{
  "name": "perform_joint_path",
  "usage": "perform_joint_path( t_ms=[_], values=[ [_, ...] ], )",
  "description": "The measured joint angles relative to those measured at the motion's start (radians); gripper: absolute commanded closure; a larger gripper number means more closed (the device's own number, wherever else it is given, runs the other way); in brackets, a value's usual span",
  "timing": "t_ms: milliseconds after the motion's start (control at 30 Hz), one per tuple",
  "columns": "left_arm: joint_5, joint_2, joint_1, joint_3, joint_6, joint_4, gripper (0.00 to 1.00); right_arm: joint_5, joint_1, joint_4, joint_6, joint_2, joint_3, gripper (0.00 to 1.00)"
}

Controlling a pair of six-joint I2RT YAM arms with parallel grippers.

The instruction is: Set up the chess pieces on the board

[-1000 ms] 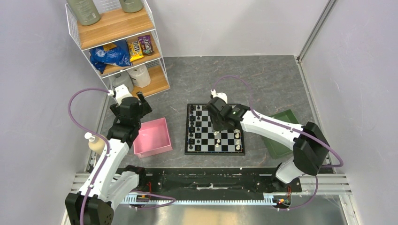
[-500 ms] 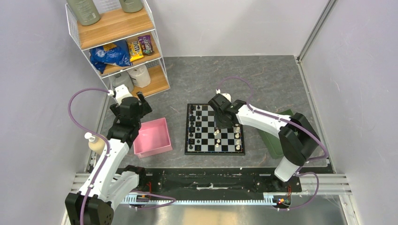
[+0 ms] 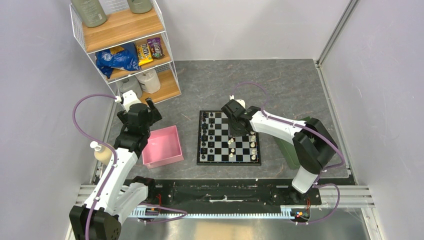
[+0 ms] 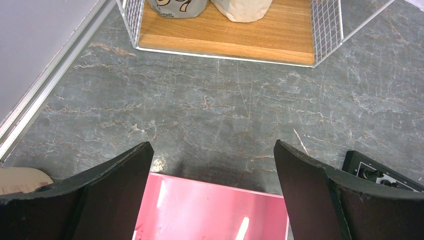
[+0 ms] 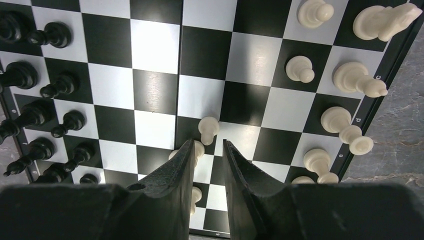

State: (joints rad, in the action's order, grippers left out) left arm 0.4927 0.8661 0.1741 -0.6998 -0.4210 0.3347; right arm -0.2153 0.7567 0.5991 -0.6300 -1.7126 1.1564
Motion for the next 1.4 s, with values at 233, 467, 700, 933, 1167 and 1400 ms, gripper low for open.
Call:
perform_joint_path(
  t_ms=[233, 467, 700, 933, 1167, 1400],
  values=[
    [0.0, 0.003, 0.0, 0.0, 0.0, 0.0, 0.0, 0.0, -0.008, 0.0, 0.006, -0.014, 0.002, 0.67],
    [0.0, 0.003, 0.0, 0.0, 0.0, 0.0, 0.0, 0.002, -0.009, -0.011, 0.013, -0.021, 0.008, 0.7],
    [0.0, 0.005, 0.0, 0.0, 0.0, 0.0, 0.0, 0.005, -0.011, -0.016, 0.014, -0.024, 0.01, 0.8],
    [0.0, 0.006, 0.0, 0.002, 0.0, 0.0, 0.0, -0.001, -0.011, -0.016, 0.023, -0.023, 0.01, 0.88],
    [0.0, 0.006, 0.0, 0.002, 0.0, 0.0, 0.0, -0.029, -0.021, -0.011, 0.029, 0.027, 0.007, 0.89],
    [0.0, 0.006, 0.0, 0.003, 0.0, 0.0, 0.0, -0.053, -0.056, -0.008, 0.029, 0.093, -0.019, 0.88]
  ],
)
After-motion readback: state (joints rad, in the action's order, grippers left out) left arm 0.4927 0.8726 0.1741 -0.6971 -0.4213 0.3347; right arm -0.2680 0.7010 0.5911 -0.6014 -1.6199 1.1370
